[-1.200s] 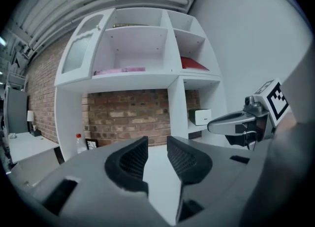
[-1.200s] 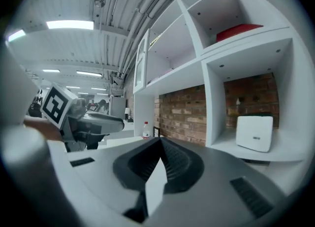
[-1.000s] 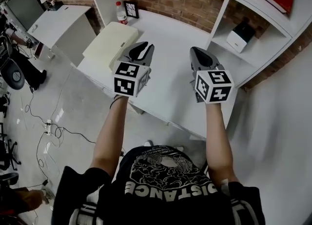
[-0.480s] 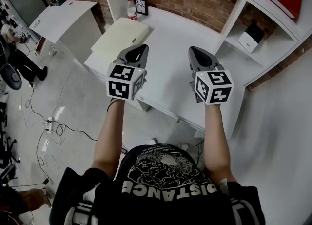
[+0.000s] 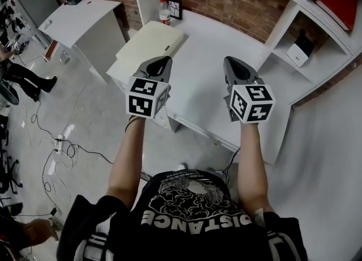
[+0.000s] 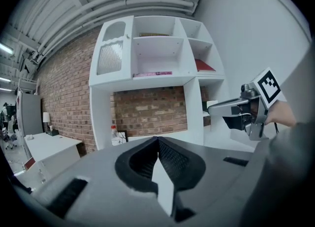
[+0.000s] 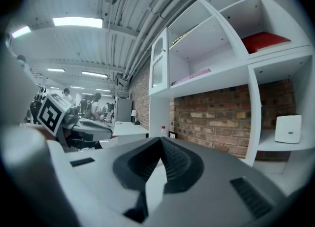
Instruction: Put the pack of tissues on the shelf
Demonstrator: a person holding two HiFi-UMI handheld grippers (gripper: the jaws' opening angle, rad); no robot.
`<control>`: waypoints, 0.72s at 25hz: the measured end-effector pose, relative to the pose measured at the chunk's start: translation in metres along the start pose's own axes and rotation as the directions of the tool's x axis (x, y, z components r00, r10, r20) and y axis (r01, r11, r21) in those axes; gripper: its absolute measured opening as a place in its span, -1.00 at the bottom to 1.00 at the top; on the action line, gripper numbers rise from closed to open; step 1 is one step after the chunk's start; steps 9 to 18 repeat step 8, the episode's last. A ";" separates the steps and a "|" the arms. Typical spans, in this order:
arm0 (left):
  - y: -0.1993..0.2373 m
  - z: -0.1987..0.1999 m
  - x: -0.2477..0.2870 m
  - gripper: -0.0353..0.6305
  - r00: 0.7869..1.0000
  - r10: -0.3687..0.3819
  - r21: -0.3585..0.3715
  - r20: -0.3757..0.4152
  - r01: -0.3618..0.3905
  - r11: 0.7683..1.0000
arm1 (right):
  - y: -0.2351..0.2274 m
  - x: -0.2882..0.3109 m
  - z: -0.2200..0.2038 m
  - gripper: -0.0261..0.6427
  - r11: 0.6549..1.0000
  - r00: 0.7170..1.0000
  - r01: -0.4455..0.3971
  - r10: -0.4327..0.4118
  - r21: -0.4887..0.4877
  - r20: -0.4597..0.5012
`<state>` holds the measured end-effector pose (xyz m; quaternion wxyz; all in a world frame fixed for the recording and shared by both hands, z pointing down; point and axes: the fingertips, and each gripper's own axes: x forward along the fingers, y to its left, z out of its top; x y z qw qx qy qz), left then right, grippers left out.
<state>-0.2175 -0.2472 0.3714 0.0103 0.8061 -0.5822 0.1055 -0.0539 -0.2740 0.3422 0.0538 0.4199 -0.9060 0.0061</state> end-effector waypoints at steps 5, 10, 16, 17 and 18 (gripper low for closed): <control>0.011 0.001 -0.005 -0.89 1.000 0.008 -0.006 0.006 -0.008 1.000 | 0.009 0.004 0.001 -0.91 1.000 1.000 -0.003 0.003 -0.007 -0.003; 0.015 0.001 -0.008 -0.89 1.000 0.014 0.000 0.001 -0.014 1.000 | 0.012 0.007 0.001 -0.91 1.000 1.000 -0.006 0.006 -0.007 -0.005; 0.015 0.001 -0.008 -0.89 1.000 0.014 0.000 0.001 -0.014 1.000 | 0.012 0.007 0.001 -0.91 1.000 1.000 -0.006 0.006 -0.007 -0.005; 0.015 0.001 -0.008 -0.89 1.000 0.014 0.000 0.001 -0.014 1.000 | 0.012 0.007 0.001 -0.91 1.000 1.000 -0.006 0.006 -0.007 -0.005; 0.015 0.001 -0.008 -0.89 1.000 0.014 0.000 0.001 -0.014 1.000 | 0.012 0.007 0.001 -0.91 1.000 1.000 -0.006 0.006 -0.007 -0.005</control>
